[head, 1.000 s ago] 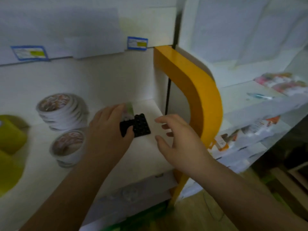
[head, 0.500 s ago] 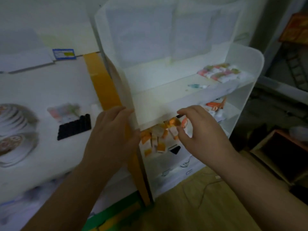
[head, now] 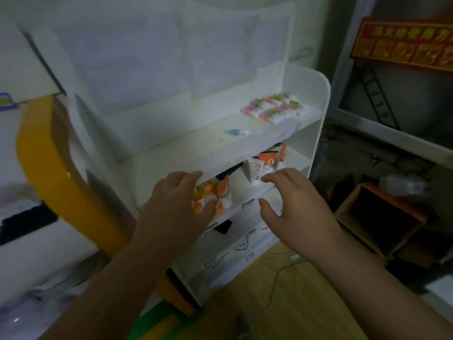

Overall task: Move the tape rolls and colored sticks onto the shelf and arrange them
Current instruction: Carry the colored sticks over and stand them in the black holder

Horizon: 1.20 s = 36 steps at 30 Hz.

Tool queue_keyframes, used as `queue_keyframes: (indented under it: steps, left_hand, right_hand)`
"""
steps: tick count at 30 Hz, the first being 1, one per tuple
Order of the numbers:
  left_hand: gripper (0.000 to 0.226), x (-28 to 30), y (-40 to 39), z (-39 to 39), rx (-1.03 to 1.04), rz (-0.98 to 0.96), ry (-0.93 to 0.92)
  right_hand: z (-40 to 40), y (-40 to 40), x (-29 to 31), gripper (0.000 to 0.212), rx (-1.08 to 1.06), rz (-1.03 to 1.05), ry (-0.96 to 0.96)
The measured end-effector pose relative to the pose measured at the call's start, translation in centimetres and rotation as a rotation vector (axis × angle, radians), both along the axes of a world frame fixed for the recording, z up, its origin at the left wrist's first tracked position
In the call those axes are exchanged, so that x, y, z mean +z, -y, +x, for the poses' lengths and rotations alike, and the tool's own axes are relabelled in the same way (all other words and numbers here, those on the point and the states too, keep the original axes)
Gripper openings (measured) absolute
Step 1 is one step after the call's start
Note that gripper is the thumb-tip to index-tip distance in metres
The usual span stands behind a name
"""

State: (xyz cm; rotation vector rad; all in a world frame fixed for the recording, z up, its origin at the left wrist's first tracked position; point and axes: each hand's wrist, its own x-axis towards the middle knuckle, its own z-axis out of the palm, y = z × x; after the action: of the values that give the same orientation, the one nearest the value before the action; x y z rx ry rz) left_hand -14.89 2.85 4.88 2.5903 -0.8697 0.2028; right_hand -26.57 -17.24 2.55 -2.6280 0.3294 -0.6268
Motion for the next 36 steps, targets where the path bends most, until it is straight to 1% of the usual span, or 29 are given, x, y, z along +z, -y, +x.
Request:
queue_keyframes:
  steps: [6, 8, 9, 10, 12, 13, 15, 16, 19, 24, 28, 30, 33, 36]
  left_hand:
    - [0.060, -2.1, 7.1, 4.6, -0.034, -0.044, -0.070]
    - [0.060, -2.4, 9.5, 6.9, -0.046, -0.035, -0.079]
    - [0.061, -2.5, 10.7, 8.1, -0.049, -0.030, -0.116]
    - [0.066, -2.5, 11.8, 9.4, -0.058, -0.045, -0.190]
    - [0.085, -2.7, 13.9, 11.6, -0.086, -0.088, -0.267]
    - [0.081, -2.7, 14.8, 12.5, -0.084, -0.054, -0.239]
    - [0.059, -2.8, 16.3, 14.4, -0.063, 0.000, -0.159]
    - [0.055, -2.9, 16.9, 15.2, -0.060, -0.001, -0.142]
    - [0.055, -3.3, 18.5, 17.2, -0.032, 0.034, -0.134]
    - [0.060, -5.1, 21.2, 20.8, 0.023, 0.079, -0.166]
    - [0.057, -6.2, 24.0, 23.5, 0.087, 0.165, -0.207]
    - [0.056, -6.6, 25.7, 24.8, 0.132, 0.197, -0.257]
    - [0.061, -7.2, 28.3, 26.5, 0.221, 0.229, -0.322]
    - [0.056, -7.7, 30.1, 27.8, 0.306, 0.281, -0.290]
  right_hand:
    - [2.8, 5.1, -1.2, 0.043, 0.011, -0.048, -0.141]
    - [4.6, 7.2, -1.0, 0.042, 0.003, -0.066, -0.164]
    - [5.6, 8.2, -0.8, 0.041, 0.001, -0.066, -0.165]
    - [6.6, 9.0, -0.5, 0.039, -0.001, -0.062, -0.157]
    - [8.6, 10.4, 0.0, 0.035, -0.010, -0.054, -0.108]
    - [9.6, 11.1, 0.1, 0.033, -0.015, -0.052, -0.082]
    - [11.4, 12.3, 0.1, 0.030, -0.023, -0.053, -0.065]
    - [12.1, 12.9, 0.0, 0.030, -0.026, -0.050, -0.071]
    - [13.5, 14.1, -0.3, 0.030, -0.027, -0.031, -0.108]
    - [15.6, 16.6, -1.2, 0.030, -0.002, -0.018, -0.163]
    - [17.8, 19.2, -1.8, 0.030, 0.037, -0.006, -0.196]
    - [19.0, 20.9, -2.0, 0.030, 0.067, -0.003, -0.194]
    - [21.1, 23.4, -2.2, 0.031, 0.109, 0.006, -0.198]
    - [23.4, 26.1, -2.5, 0.031, 0.158, -0.003, -0.207]
